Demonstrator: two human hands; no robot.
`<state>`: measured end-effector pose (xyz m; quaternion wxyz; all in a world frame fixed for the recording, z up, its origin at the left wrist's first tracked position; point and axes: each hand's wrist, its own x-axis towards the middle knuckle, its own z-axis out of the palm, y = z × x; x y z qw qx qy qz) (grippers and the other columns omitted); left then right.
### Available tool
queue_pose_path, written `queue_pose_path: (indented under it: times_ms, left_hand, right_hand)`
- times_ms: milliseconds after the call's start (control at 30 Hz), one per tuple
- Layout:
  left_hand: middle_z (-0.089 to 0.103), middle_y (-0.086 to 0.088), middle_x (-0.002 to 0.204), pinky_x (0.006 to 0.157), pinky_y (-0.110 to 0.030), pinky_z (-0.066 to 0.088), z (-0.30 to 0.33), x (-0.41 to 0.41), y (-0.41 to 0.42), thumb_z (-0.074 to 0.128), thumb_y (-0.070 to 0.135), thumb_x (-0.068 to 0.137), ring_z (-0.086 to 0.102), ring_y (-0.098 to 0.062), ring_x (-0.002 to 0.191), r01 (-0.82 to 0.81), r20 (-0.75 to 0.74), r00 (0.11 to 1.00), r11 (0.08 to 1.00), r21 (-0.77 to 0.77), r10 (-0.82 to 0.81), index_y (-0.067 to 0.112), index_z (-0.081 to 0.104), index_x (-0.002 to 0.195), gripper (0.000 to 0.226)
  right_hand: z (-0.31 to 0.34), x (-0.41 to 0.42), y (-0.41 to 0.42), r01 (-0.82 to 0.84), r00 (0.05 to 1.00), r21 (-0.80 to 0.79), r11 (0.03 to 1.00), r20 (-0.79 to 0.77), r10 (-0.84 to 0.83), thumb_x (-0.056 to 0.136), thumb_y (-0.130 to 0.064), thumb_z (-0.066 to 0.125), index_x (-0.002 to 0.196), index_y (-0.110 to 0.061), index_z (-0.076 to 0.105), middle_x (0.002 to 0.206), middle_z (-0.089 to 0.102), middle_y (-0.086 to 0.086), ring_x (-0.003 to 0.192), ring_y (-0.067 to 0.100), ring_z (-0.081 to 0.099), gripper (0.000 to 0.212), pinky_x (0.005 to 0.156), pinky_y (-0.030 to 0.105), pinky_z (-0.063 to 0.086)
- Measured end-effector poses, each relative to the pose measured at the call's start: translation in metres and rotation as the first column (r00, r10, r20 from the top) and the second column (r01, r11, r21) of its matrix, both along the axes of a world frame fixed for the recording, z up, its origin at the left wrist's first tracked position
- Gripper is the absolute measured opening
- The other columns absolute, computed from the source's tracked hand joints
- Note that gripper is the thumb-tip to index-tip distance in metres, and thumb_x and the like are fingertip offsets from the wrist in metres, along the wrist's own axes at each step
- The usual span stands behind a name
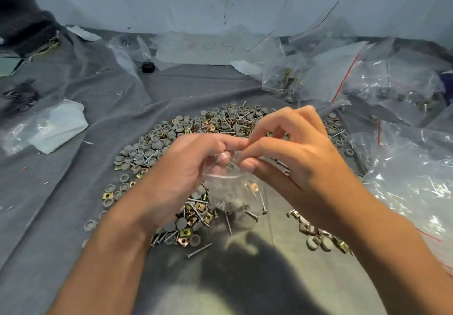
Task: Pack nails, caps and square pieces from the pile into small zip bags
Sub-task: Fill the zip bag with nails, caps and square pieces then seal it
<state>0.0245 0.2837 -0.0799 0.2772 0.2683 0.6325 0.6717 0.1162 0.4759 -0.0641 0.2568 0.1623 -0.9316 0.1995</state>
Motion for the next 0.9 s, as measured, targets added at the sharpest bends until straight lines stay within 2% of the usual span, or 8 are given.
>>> queue_pose_path:
  times_ms: [67,167,233,300,400,567,733,900]
  left_hand:
    - [0.071,0.009,0.083,0.093,-0.044,0.048,0.0,0.0,-0.002,0.053,0.037,0.087,0.07,-0.016,0.093,0.016,-0.042,0.999,1.0,-0.02,-0.017,0.025,0.077,0.112,0.036]
    - [0.071,-0.014,0.114,0.103,-0.056,0.045,0.003,0.0,-0.004,0.07,0.051,0.086,0.067,-0.033,0.11,0.04,-0.128,0.99,0.995,-0.089,-0.051,0.029,0.072,0.121,0.041]
    - [0.068,-0.015,0.103,0.094,-0.051,0.051,0.003,0.0,-0.005,0.081,0.057,0.075,0.065,-0.037,0.092,0.014,-0.196,0.98,0.987,-0.162,-0.046,0.036,0.069,0.123,0.053]
    - [0.059,0.005,0.084,0.073,-0.035,0.048,0.004,0.001,-0.006,0.082,0.054,0.075,0.056,-0.021,0.074,-0.011,-0.278,0.96,0.982,-0.191,-0.043,0.04,0.069,0.121,0.05]
    - [0.07,0.01,0.091,0.072,-0.017,0.051,0.005,0.005,-0.004,0.08,0.033,0.082,0.065,-0.002,0.083,0.022,-0.287,0.957,0.998,-0.063,-0.039,0.032,0.073,0.115,0.034]
    - [0.077,-0.001,0.091,0.073,-0.018,0.055,0.01,0.006,-0.003,0.085,0.026,0.074,0.073,-0.011,0.084,-0.13,-0.28,0.946,0.981,0.145,0.167,0.028,0.072,0.106,0.034]
    - [0.077,0.003,0.093,0.079,-0.028,0.059,0.0,0.004,0.0,0.084,0.028,0.073,0.074,-0.015,0.088,-0.336,-0.368,0.874,0.942,0.016,0.318,0.03,0.071,0.1,0.031]
    - [0.074,0.015,0.091,0.076,-0.023,0.058,-0.004,0.008,0.005,0.082,0.026,0.08,0.071,-0.005,0.087,-0.469,-0.507,0.781,0.878,-0.094,0.364,0.035,0.068,0.1,0.026]
  right_hand:
    - [0.001,0.001,0.005,0.048,0.996,0.038,0.998,0.076,-0.05,0.097,-0.057,0.053,0.1,-0.031,0.072,0.127,0.051,-0.006,0.119,0.015,0.039,0.032,0.1,0.025,0.036]
    - [0.002,0.001,0.012,0.01,0.985,-0.004,1.0,0.171,-0.01,0.095,-0.049,0.059,0.101,-0.026,0.062,0.128,0.054,-0.007,0.122,0.015,0.045,0.024,0.102,0.029,0.039]
    - [0.004,0.001,0.016,0.002,0.981,-0.064,0.998,0.195,0.011,0.094,-0.043,0.062,0.101,-0.028,0.055,0.119,0.057,-0.011,0.112,0.009,0.051,0.018,0.093,0.024,0.042]
    - [0.006,0.0,0.016,0.014,0.982,-0.082,0.997,0.189,0.001,0.09,-0.043,0.066,0.098,-0.03,0.052,0.108,0.057,-0.013,0.1,0.005,0.052,0.021,0.084,0.021,0.042]
    - [0.011,0.004,0.018,-0.003,0.984,-0.086,0.996,0.175,0.018,0.086,-0.05,0.067,0.094,-0.029,0.059,0.101,0.052,-0.012,0.096,0.006,0.051,0.024,0.082,0.019,0.04]
    - [0.02,0.011,0.032,-0.027,0.983,-0.152,0.988,0.174,0.054,0.091,-0.044,0.065,0.095,-0.034,0.064,0.096,0.057,-0.017,0.088,0.004,0.057,0.01,0.077,0.012,0.041]
    - [0.0,0.001,0.036,0.086,0.964,-0.307,0.948,0.264,-0.002,0.089,-0.039,0.063,0.089,-0.034,0.064,0.087,0.064,-0.018,0.083,0.007,0.063,0.005,0.069,0.015,0.047]
    - [-0.022,-0.006,0.033,0.19,0.954,-0.481,0.856,0.297,-0.044,0.089,-0.043,0.064,0.1,-0.037,0.058,0.097,0.067,-0.021,0.086,0.006,0.065,0.014,0.07,0.018,0.05]
